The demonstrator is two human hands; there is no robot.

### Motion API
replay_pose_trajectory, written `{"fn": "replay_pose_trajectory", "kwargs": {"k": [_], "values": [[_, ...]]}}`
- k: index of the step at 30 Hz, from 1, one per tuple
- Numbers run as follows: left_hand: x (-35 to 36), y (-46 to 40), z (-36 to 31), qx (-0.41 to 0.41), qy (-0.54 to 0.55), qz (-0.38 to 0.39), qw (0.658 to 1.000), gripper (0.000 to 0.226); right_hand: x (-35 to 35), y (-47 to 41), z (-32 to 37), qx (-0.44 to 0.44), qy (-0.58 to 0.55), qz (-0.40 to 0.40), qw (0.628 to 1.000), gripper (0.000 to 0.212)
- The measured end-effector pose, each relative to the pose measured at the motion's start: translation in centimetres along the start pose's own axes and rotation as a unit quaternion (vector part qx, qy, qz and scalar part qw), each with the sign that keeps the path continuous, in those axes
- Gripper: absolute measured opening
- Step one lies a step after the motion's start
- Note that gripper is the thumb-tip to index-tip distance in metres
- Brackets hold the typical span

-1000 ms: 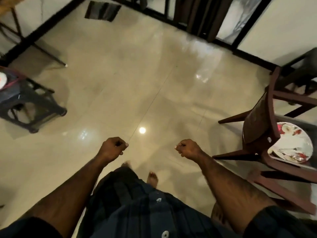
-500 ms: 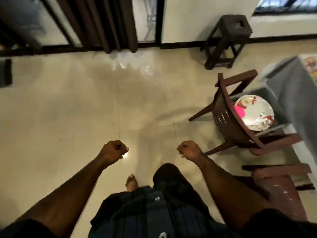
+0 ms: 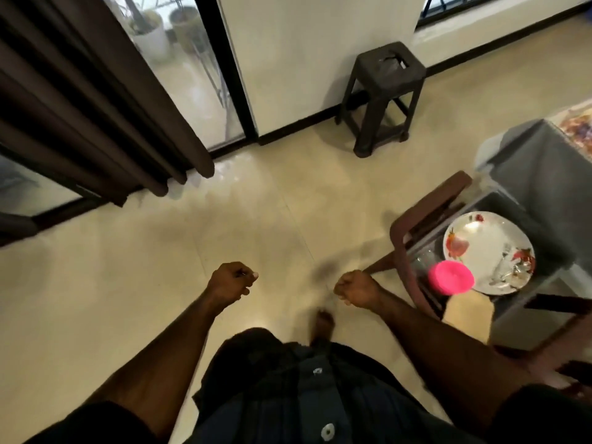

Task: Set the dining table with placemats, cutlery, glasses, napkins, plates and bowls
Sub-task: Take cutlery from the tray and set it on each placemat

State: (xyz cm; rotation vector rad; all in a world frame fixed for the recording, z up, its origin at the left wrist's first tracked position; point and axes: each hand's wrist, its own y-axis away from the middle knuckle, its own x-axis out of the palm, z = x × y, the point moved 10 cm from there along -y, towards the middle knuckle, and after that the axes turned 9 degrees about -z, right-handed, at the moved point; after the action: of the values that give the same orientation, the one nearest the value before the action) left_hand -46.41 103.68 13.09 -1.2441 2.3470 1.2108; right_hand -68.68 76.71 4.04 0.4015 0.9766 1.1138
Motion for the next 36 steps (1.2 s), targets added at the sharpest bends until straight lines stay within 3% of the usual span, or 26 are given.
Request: {"fn": "replay_pose_trajectory", "kwargs": {"k": [4, 8, 13, 16, 23, 30, 34, 36], "values": [[-0.9, -7.0, -5.3, -0.019, 0.015, -0.001, 1.0, 0.017, -8.8, -4.5, 12.8, -0.063, -0.039, -0.035, 0.997, 0.024], [-1.2, -16.8, -10.6, -0.007, -0.02, 0.025, 0.999, 0.017, -16.8, -11.5, 17.2, -0.056, -0.087, -0.102, 0.989, 0.024], [0.0, -30.9, -23.6, 0.066, -0.094, 0.07, 0.991, 0.017, -23.8, -18.3, 12.8, 0.074, -0.138, -0.173, 0.972, 0.024], [1.8, -33.7, -30.6, 0.113, -0.119, 0.107, 0.981, 0.018, -25.8, -18.1, 9.9, 0.127, -0.199, -0.21, 0.949, 0.024], [15.1, -40.5, -50.5, 0.225, -0.214, 0.234, 0.921, 0.015, -31.1, -18.3, 4.5, 0.242, -0.342, -0.278, 0.864, 0.017], [32.3, -40.5, -58.5, 0.262, -0.316, 0.319, 0.854, 0.012, -35.8, -21.1, -4.2, 0.305, -0.429, -0.296, 0.797, 0.018], [42.2, -36.7, -64.0, 0.303, -0.354, 0.361, 0.808, 0.012, -43.4, -19.7, -6.9, 0.28, -0.413, -0.325, 0.803, 0.015], [47.6, -34.1, -66.4, 0.329, -0.379, 0.386, 0.774, 0.012, -47.3, -18.2, -9.3, 0.287, -0.367, -0.355, 0.81, 0.024]]}}
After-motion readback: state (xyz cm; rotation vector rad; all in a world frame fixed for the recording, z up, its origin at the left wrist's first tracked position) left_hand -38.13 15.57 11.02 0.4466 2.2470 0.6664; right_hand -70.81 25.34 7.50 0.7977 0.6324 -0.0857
